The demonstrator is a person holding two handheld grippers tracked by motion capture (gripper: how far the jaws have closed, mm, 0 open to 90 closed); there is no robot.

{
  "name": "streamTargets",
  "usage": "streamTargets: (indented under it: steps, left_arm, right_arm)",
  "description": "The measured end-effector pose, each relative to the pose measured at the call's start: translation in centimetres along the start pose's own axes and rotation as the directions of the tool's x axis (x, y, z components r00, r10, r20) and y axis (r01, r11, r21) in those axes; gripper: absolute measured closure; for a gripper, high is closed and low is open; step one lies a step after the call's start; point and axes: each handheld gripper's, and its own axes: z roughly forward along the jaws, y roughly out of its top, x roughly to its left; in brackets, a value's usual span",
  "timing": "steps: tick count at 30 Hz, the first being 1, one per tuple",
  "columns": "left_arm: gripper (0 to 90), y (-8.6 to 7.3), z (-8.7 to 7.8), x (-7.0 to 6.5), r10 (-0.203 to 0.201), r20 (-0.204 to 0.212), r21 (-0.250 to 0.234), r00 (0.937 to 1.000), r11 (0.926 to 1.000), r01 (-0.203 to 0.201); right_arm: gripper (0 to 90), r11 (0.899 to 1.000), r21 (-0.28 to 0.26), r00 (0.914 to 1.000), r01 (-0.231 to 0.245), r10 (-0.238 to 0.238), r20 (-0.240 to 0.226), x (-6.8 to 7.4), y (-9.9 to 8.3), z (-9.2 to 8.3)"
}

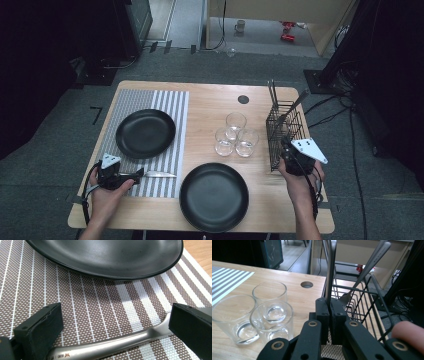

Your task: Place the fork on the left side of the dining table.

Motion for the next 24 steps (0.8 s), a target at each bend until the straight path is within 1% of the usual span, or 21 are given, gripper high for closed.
streamTargets:
  steps: [6, 17, 24]
  left_arm:
    - [0.0, 0.0, 0.0, 0.0, 0.0, 0.0, 0.0, 1.0, 1.0, 0.0]
    - [0.0, 0.0, 0.0, 0.0, 0.002, -0.002, 0.0, 1.0, 1.0, -0.002]
    - [0.0, 0.0, 0.0, 0.0, 0.002, -0.001, 0.0, 1.0, 1.0, -0.002]
  right_arm:
    - [87.5, 1.0, -0.017, 0.9999, -0.01, 0.01, -0.002, -0.4, 0.6, -0.5]
    - [87.5, 0.999, -0.048, 0.9998, -0.02, 0.02, -0.008, -0.6, 2.1, -1.5]
    - [87.5, 0.997, -0.067, 0.9996, -0.027, 0.027, -0.003, -0.8, 3.0, -2.0]
